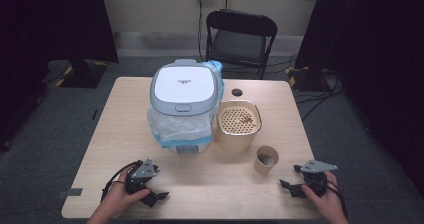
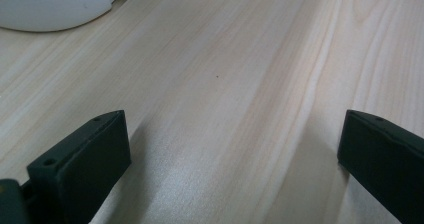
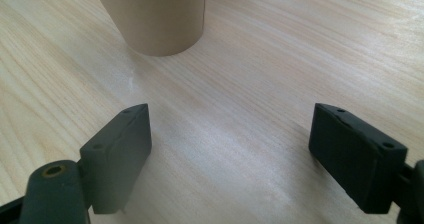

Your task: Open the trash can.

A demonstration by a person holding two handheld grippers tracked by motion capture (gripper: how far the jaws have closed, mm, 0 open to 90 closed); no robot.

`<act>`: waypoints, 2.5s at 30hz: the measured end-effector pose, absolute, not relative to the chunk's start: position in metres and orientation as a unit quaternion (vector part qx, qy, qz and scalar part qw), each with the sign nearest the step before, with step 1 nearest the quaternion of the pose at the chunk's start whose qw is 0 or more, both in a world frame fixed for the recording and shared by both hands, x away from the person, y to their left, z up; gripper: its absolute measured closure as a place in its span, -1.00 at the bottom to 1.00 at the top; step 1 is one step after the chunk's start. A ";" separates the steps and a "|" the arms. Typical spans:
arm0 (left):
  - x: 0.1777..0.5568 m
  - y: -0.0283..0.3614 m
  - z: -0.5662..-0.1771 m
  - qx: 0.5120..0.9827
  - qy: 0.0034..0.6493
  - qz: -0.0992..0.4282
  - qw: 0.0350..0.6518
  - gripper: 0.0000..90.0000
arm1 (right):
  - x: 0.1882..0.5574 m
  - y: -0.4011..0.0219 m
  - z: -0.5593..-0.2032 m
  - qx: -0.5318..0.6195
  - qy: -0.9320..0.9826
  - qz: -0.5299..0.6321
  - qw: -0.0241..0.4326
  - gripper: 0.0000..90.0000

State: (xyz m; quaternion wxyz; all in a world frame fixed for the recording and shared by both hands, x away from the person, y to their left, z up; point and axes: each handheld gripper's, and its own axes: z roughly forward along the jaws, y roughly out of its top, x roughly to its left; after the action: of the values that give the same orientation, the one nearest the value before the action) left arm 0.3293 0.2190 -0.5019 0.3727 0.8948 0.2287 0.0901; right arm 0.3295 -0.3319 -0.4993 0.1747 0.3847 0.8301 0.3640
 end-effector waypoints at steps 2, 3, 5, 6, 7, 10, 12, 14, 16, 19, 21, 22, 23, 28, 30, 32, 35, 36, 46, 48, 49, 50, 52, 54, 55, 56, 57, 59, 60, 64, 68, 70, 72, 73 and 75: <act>0.329 0.217 -0.500 0.896 0.236 0.085 0.367 -1.00 | 0.329 -0.332 -0.499 0.385 0.830 0.364 0.175 -0.63; 0.330 0.217 -0.500 0.896 0.237 0.080 0.367 -1.00 | 0.329 -0.332 -0.499 0.384 0.830 0.364 0.175 -0.63; 0.331 0.216 -0.498 0.896 0.246 0.072 0.363 -1.00 | 0.329 -0.332 -0.499 0.384 0.830 0.365 0.174 -0.63; 0.331 0.216 -0.496 0.900 0.244 0.061 0.357 -1.00 | 0.329 -0.332 -0.499 0.383 0.831 0.364 0.173 -0.63; 0.331 0.216 -0.494 0.903 0.239 0.056 0.352 -0.98 | 0.329 -0.332 -0.499 0.382 0.831 0.364 0.173 -0.63; 0.330 0.220 -0.487 0.903 0.239 0.041 0.356 -0.59 | 0.330 -0.333 -0.499 0.378 0.834 0.366 0.169 -0.64; 0.330 0.221 -0.485 0.901 0.244 0.035 0.356 -0.58 | 0.330 -0.333 -0.499 0.376 0.835 0.366 0.168 -0.64; 0.329 0.222 -0.480 0.899 0.247 0.031 0.361 -0.64 | 0.330 -0.333 -0.499 0.376 0.835 0.366 0.168 -0.64; 0.327 0.223 -0.472 0.901 0.237 0.026 0.362 -0.56 | 0.330 -0.333 -0.499 0.375 0.835 0.366 0.167 -0.64; 0.325 0.222 -0.458 0.906 0.226 0.015 0.357 -0.63 | 0.330 -0.333 -0.499 0.372 0.836 0.366 0.167 -0.64; 0.324 0.221 -0.448 0.906 0.221 0.012 0.362 -0.64 | 0.330 -0.333 -0.499 0.372 0.836 0.366 0.166 -0.64; 0.323 0.220 -0.443 0.905 0.220 0.012 0.363 -0.64 | 0.330 -0.334 -0.499 0.370 0.837 0.367 0.166 -0.64; 0.323 0.219 -0.438 0.903 0.222 0.012 0.368 -0.64 | 0.330 -0.334 -0.499 0.368 0.838 0.368 0.166 -0.64; 0.324 0.211 -0.413 0.902 0.217 0.014 0.374 -0.64 | 0.329 -0.334 -0.499 0.362 0.841 0.368 0.162 -0.64; 0.325 0.207 -0.405 0.899 0.219 0.013 0.379 -0.64 | 0.329 -0.333 -0.499 0.359 0.842 0.370 0.160 -0.64; 0.327 0.205 -0.394 0.899 0.215 0.008 0.382 -0.64 | 0.329 -0.334 -0.499 0.359 0.842 0.368 0.162 -0.64; 0.329 0.202 -0.381 0.898 0.212 0.012 0.386 -0.64 | 0.328 -0.334 -0.499 0.356 0.844 0.369 0.161 -0.64; 0.331 0.201 -0.376 0.896 0.211 0.010 0.390 -0.64 | 0.328 -0.334 -0.499 0.356 0.843 0.369 0.161 -0.64; 0.341 0.199 -0.334 0.898 0.206 0.017 0.388 -0.64 | 0.328 -0.333 -0.499 0.354 0.844 0.369 0.160 -0.64; 0.344 0.197 -0.326 0.899 0.203 0.014 0.387 -0.64 | 0.328 -0.333 -0.499 0.354 0.844 0.369 0.160 -0.64; 0.345 0.196 -0.323 0.902 0.198 0.016 0.383 -0.64 | 0.328 -0.333 -0.499 0.354 0.844 0.369 0.160 -0.64; 0.346 0.195 -0.319 0.903 0.200 0.018 0.380 -0.64 | 0.328 -0.333 -0.499 0.354 0.844 0.369 0.160 -0.64; 0.348 0.193 -0.312 0.902 0.197 0.015 0.383 -0.64 | 0.328 -0.333 -0.499 0.354 0.844 0.369 0.160 -0.64; 0.350 0.191 -0.304 0.902 0.197 0.021 0.384 -0.64 | 0.328 -0.333 -0.499 0.354 0.844 0.369 0.160 -0.64; 0.350 0.189 -0.301 0.901 0.196 0.020 0.385 -0.64 | 0.328 -0.333 -0.499 0.354 0.844 0.369 0.160 -0.64; 0.351 0.188 -0.297 0.902 0.192 0.020 0.386 -0.64 | 0.328 -0.333 -0.499 0.354 0.844 0.369 0.160 -0.64; 0.352 0.187 -0.293 0.902 0.192 0.021 0.387 -0.64 | 0.328 -0.333 -0.499 0.354 0.844 0.369 0.160 -0.64; 0.354 0.184 -0.287 0.902 0.188 0.022 0.388 -0.64 | 0.328 -0.333 -0.499 0.354 0.844 0.369 0.160 -0.64; 0.355 0.183 -0.285 0.901 0.187 0.023 0.390 -0.64 | 0.328 -0.333 -0.499 0.354 0.844 0.369 0.160 -0.64; 0.361 0.179 -0.277 0.901 0.187 0.029 0.390 -0.64 | 0.328 -0.333 -0.499 0.354 0.844 0.369 0.160 -0.64; 0.368 0.176 -0.272 0.898 0.188 0.030 0.396 -0.63 | 0.328 -0.333 -0.499 0.354 0.844 0.369 0.160 -0.64; 0.371 0.172 -0.267 0.899 0.185 0.032 0.396 -0.64 | 0.328 -0.333 -0.499 0.354 0.844 0.369 0.160 -0.64; 0.373 0.171 -0.266 0.900 0.184 0.033 0.394 -0.64 | 0.328 -0.333 -0.499 0.354 0.844 0.369 0.160 -0.64; 0.374 0.169 -0.264 0.900 0.184 0.034 0.394 -0.64 | 0.328 -0.333 -0.499 0.354 0.844 0.369 0.160 -0.64; 0.377 0.167 -0.260 0.900 0.180 0.039 0.396 -0.64 | 0.328 -0.333 -0.499 0.354 0.844 0.369 0.160 -0.64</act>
State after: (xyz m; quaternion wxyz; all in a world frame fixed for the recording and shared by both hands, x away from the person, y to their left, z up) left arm 0.3769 0.1673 -0.2601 0.3959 0.8996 0.1804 0.0389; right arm 0.3282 -0.3334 -0.4992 0.1601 0.3545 0.8440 0.3692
